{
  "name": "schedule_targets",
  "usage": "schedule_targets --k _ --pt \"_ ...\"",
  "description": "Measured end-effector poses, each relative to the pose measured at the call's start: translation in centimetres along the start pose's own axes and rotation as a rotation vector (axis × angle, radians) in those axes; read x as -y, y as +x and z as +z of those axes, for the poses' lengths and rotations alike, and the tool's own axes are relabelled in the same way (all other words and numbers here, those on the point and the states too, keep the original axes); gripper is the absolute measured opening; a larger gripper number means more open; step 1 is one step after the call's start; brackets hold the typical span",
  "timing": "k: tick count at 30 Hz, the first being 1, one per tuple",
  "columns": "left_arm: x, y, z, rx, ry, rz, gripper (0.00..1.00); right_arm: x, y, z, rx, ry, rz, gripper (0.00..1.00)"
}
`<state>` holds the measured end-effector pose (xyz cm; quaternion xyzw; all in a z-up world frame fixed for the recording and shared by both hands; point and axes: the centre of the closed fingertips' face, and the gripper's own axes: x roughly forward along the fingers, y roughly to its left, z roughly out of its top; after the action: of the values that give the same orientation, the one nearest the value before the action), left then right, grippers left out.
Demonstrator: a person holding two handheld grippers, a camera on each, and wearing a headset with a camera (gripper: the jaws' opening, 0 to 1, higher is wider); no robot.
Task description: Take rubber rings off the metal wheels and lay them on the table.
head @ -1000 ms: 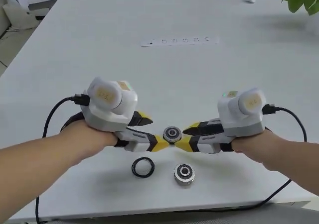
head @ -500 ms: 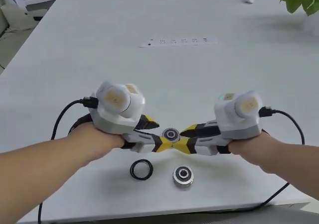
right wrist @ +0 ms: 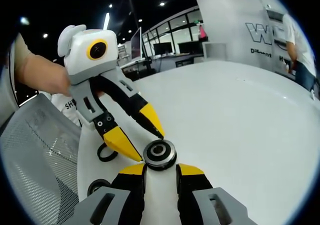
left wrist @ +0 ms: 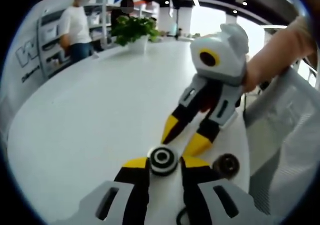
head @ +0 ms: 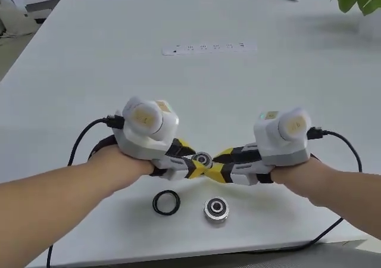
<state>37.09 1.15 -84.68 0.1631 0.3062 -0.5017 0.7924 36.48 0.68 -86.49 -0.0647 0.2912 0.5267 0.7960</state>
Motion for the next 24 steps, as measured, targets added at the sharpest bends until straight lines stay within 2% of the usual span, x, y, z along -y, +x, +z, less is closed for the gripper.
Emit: schedule_targets --k 9,13,15,24 --pt "-0.06 0.38 -0.04 -0.007 0.019 0.004 0.18 -0.01 0.0 0.01 0.002 -0.003 0.0 0.21" --pt "-0.06 0.42 -0.04 -0.007 0.029 0.008 0.18 -0.03 0.06 0.07 0.004 -0.004 0.0 0.21" --pt "0.04 0.51 0.06 -0.009 0.061 0.013 0.18 -0.07 0.13 0.09 0.004 -0.006 0.001 0.21" --pt "-0.19 0.37 0.3 0.0 0.05 0.043 0.14 -0.23 0.25 0.07 -0.002 -0.046 -0.012 0.21"
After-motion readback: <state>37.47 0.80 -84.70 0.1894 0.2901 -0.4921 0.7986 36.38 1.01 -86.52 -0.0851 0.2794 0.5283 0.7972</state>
